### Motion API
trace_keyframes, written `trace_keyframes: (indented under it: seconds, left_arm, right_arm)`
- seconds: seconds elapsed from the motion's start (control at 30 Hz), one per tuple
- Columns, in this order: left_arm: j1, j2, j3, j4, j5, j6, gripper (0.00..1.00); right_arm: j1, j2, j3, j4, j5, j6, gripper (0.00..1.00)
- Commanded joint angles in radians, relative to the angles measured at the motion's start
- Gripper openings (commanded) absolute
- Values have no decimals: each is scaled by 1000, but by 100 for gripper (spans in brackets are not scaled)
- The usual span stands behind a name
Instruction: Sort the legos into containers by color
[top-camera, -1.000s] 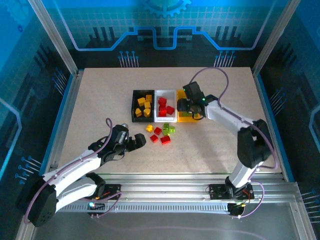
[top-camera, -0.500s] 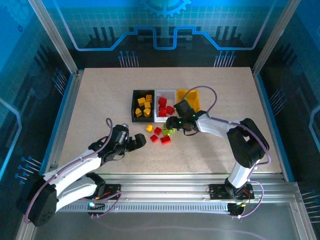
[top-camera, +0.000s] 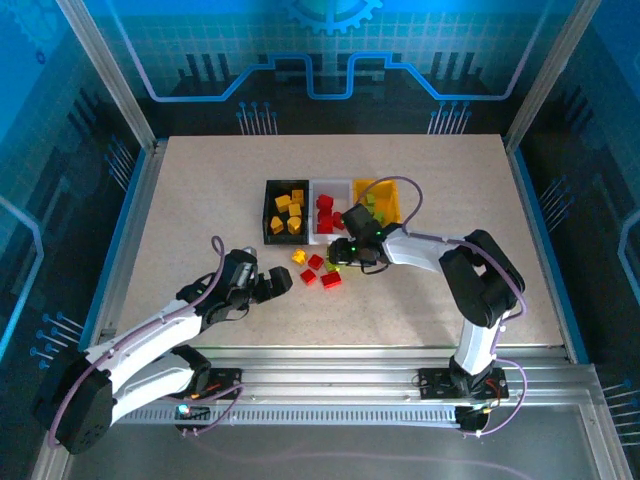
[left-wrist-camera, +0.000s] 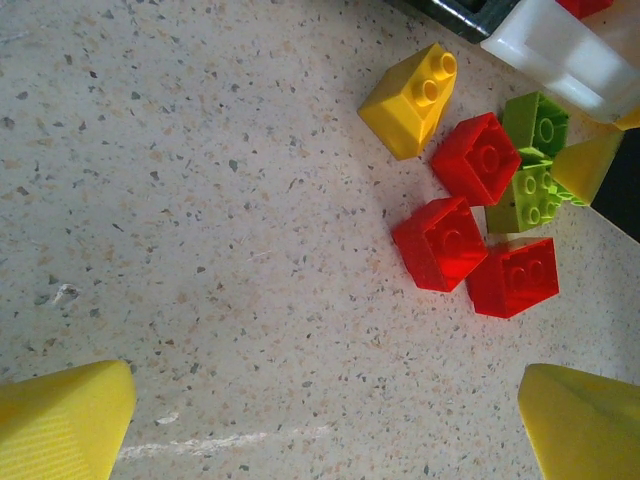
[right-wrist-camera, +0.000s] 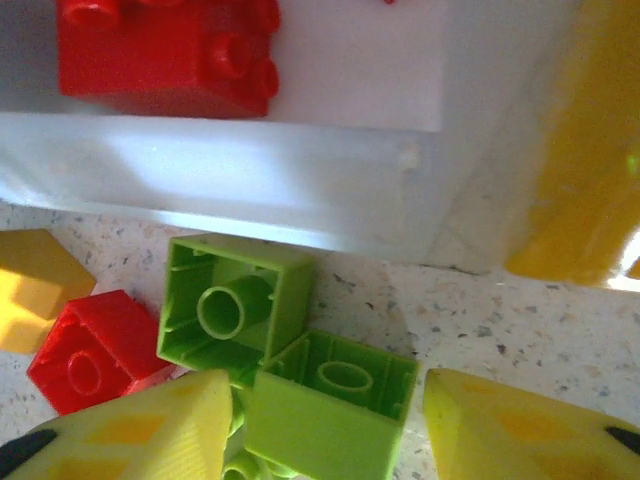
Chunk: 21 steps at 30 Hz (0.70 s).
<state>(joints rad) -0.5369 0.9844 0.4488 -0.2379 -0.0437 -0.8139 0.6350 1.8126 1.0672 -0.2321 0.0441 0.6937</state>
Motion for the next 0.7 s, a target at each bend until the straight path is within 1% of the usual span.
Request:
trace_keyframes:
  seconds: [0.0,0.13,0.23,0.4,0.53,0.6,0.67]
  left_arm:
    - [-1,6,-7,11,14,-11,99]
    - [-1,4,-5,8,16,-8,99]
    - [-1,5,-1,9,17,-6,99]
    - [-1,15,2,18,21,-6,99]
    - [-1,17,2,26,21,-8,99]
    - [-1,11,-1,29,14,-13,99]
    - [-1,7,-4,38,14,-16,99]
  right_arm:
    - [9,11,12,-9,18,0,45]
    - [8,-36,-8,-9,34,-10,32]
    - [5,-97,-40,-17,41,-15,29]
    - [-13,-261,-101,-66,80,-42,28]
    - [-46,-391,-104,-130,175,-108,29]
    - [-97,-404,-72,-148,165,-124,29]
    - [-146,-379,-31,-153,145,-133,30]
